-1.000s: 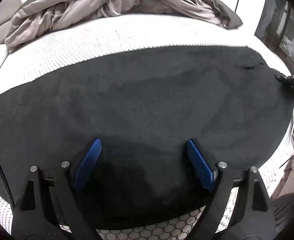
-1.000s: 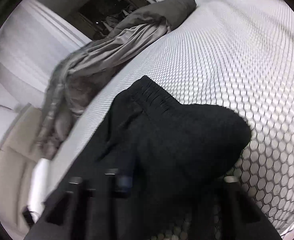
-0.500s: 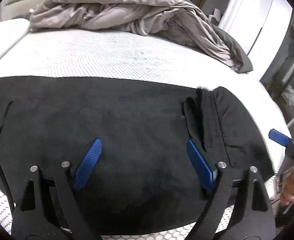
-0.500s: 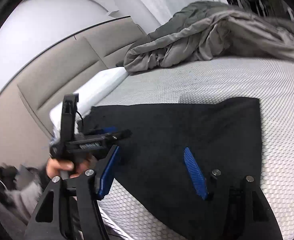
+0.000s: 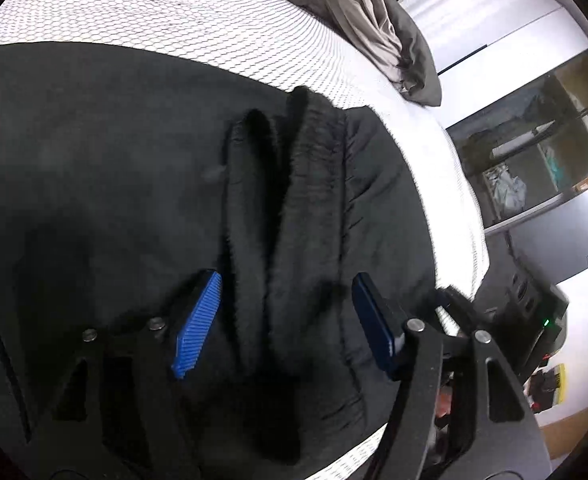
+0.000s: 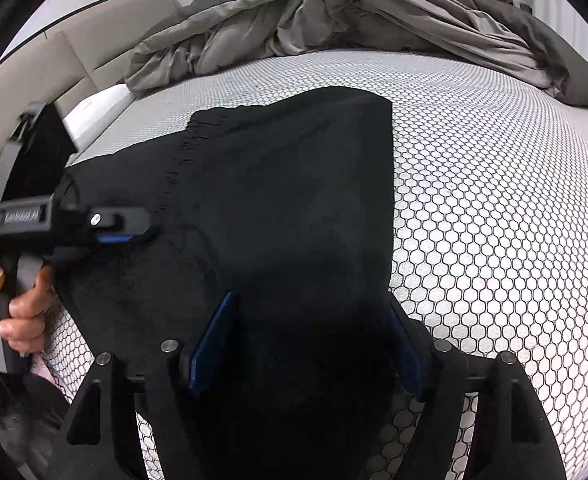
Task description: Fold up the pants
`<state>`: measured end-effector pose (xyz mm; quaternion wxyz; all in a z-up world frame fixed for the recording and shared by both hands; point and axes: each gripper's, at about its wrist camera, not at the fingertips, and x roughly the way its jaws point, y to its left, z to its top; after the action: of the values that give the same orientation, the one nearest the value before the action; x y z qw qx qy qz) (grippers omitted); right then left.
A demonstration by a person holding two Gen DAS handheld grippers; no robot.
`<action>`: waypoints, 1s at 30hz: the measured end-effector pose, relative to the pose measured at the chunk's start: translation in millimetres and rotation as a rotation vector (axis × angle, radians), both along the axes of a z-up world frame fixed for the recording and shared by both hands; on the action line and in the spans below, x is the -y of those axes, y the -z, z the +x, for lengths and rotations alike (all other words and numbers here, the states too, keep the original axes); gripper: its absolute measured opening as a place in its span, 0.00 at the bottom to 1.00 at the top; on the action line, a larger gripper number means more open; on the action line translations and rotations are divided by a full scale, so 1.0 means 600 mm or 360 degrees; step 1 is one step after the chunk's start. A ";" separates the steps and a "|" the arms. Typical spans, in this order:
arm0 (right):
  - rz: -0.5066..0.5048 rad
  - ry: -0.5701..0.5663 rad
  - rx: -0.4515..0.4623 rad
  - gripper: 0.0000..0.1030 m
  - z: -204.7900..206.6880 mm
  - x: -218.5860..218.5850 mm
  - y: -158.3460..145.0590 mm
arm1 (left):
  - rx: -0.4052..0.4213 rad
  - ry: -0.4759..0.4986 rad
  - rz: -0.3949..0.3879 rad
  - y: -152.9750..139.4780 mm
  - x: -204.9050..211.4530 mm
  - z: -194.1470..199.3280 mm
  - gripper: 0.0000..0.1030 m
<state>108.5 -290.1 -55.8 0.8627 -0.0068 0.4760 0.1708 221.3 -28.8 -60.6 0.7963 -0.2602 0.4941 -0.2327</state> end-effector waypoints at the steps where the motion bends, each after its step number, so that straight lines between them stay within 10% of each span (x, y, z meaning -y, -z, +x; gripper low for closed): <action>1: 0.0009 -0.0001 -0.0001 0.72 -0.006 0.012 0.000 | 0.0000 -0.0024 -0.0028 0.001 0.002 0.000 0.43; 7: -0.0004 -0.0005 0.0007 0.73 0.003 0.014 -0.001 | 0.0123 -0.0131 0.0052 -0.023 0.016 -0.007 0.10; 19: 0.0050 -0.0068 0.0062 0.74 0.001 -0.022 -0.076 | 0.0446 -0.0454 0.0424 -0.127 -0.192 -0.099 0.07; 24: 0.0030 -0.0083 0.0019 0.74 -0.012 -0.016 -0.072 | 0.0165 -0.0527 0.0611 -0.053 -0.276 -0.090 0.29; 30: 0.0124 -0.0106 -0.0067 0.74 -0.026 -0.016 -0.066 | 0.0270 -0.0630 0.0619 -0.095 -0.284 -0.120 0.45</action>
<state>92.9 -280.7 -16.2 0.8459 0.0145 0.4865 0.2180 149.5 141.5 -3.7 0.8996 -0.1736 0.4007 0.0056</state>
